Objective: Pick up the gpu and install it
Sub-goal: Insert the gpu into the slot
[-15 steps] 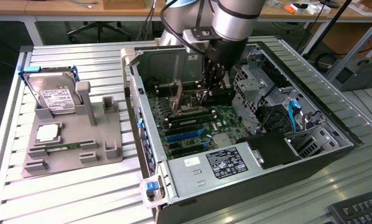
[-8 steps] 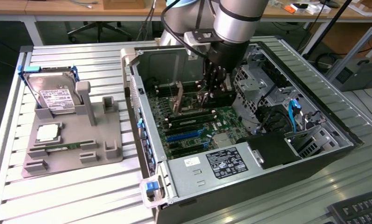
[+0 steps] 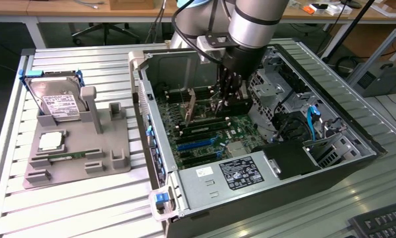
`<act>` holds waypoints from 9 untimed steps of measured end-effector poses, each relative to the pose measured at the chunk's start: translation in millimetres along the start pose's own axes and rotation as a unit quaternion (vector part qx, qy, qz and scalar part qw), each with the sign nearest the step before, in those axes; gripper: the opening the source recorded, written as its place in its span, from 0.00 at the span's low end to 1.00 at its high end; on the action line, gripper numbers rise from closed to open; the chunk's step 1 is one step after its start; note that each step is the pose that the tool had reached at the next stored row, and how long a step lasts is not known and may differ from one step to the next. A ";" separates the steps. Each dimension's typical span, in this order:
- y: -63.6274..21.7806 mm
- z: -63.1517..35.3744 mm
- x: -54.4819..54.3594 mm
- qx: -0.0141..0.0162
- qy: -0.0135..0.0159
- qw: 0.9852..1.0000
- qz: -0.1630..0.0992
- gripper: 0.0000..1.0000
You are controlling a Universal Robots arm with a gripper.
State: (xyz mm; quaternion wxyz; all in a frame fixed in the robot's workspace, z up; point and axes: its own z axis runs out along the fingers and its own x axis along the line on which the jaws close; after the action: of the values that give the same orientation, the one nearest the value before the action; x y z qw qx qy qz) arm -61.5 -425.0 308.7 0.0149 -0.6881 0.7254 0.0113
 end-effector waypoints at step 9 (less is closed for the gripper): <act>-0.2 0.5 3.8 0.000 0.000 1.000 0.000 0.27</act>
State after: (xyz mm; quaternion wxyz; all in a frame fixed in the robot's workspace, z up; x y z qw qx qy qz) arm -61.5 -428.8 308.0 0.0149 -0.6880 0.7254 0.0113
